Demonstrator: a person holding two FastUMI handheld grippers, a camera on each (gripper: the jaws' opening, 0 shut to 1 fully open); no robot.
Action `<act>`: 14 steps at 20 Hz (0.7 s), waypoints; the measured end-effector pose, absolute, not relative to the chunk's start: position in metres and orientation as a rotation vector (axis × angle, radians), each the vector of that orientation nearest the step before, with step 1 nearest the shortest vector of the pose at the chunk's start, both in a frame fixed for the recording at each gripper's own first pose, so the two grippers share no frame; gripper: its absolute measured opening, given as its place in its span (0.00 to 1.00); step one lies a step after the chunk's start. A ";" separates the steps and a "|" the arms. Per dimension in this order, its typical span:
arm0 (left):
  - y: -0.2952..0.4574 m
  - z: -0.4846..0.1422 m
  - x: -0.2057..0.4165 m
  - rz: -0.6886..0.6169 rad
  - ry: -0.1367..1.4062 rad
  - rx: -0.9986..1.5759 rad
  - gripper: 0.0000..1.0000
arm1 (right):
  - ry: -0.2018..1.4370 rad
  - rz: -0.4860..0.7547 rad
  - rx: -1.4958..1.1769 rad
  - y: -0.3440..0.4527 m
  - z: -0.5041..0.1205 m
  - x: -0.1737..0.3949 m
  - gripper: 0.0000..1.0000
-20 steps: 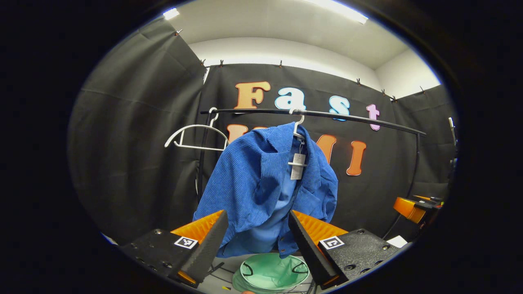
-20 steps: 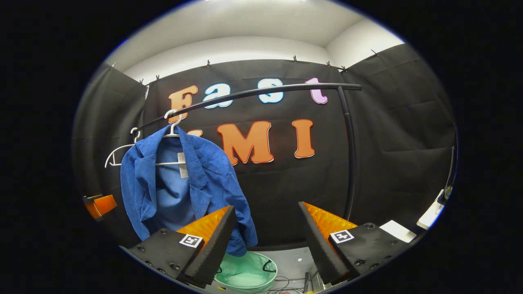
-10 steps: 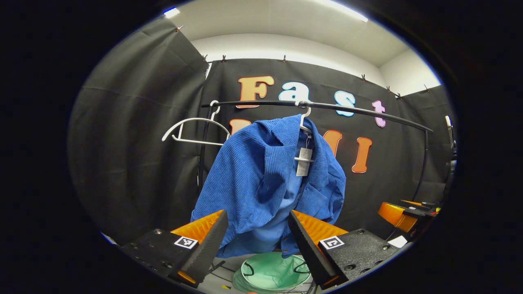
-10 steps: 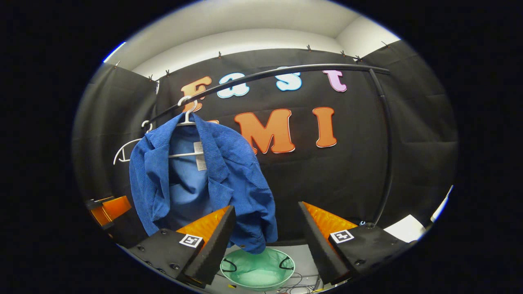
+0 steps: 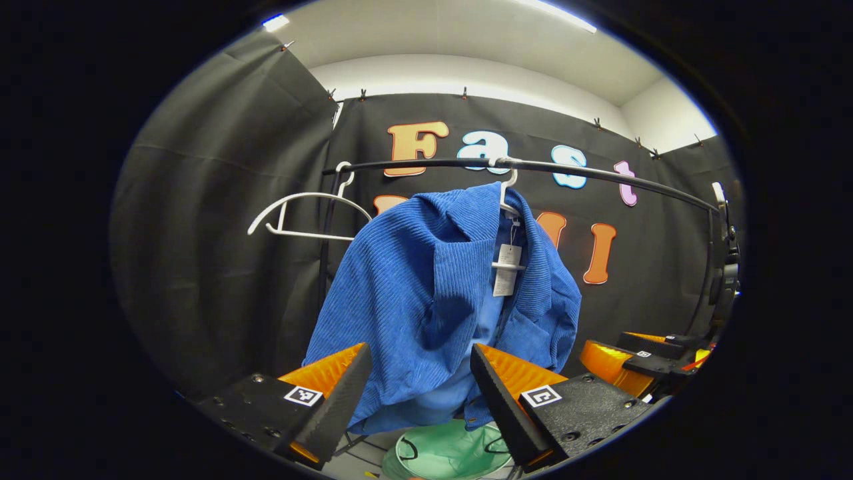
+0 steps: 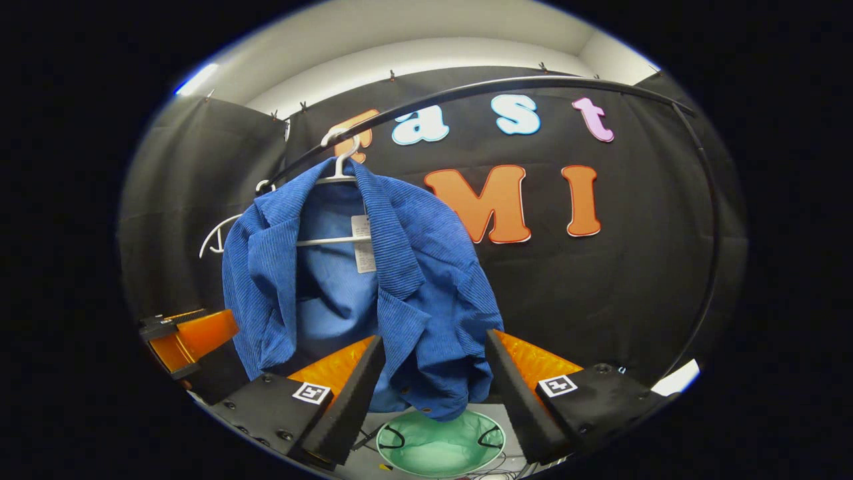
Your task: Grasp the clothes on the hanger with both hands and then place them into the laundry hamper below.
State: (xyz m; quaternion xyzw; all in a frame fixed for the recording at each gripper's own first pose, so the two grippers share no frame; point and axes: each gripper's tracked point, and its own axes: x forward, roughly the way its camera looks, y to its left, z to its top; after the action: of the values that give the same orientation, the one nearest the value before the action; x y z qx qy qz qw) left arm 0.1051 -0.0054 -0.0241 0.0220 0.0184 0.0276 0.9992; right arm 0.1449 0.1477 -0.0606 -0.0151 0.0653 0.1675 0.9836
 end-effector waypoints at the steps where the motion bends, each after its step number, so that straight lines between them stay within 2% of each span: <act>1: -0.007 -0.024 0.110 0.052 0.037 0.050 0.94 | 0.137 0.345 -0.033 0.153 -0.063 0.153 0.98; 3: -0.010 -0.020 0.121 0.044 0.027 0.055 0.93 | 0.157 0.355 -0.026 0.162 -0.069 0.168 0.98; 4: -0.012 -0.020 0.127 0.040 0.025 0.057 0.89 | 0.167 0.359 -0.026 0.165 -0.073 0.175 0.98; 5: -0.014 -0.019 0.133 0.038 0.025 0.061 0.89 | 0.171 0.363 -0.030 0.169 -0.075 0.183 0.98; 6: -0.015 -0.020 0.138 0.036 0.029 0.065 0.93 | 0.172 0.367 -0.034 0.172 -0.077 0.191 0.98; 9: -0.016 -0.021 0.152 0.035 0.031 0.071 0.93 | 0.173 0.372 -0.048 0.183 -0.081 0.214 0.98; 10: -0.016 -0.020 0.157 0.035 0.030 0.076 0.89 | 0.172 0.375 -0.051 0.186 -0.081 0.221 0.98; 14: -0.014 -0.021 0.175 0.045 0.020 0.096 0.89 | 0.153 0.415 -0.065 0.204 -0.077 0.244 0.98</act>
State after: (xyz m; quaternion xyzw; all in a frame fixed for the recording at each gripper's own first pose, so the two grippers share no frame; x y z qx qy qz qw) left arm 0.1749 -0.0138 -0.0210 0.0478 0.0102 0.0226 0.9985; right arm 0.2436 0.2035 -0.0774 -0.0321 0.0759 0.2056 0.9752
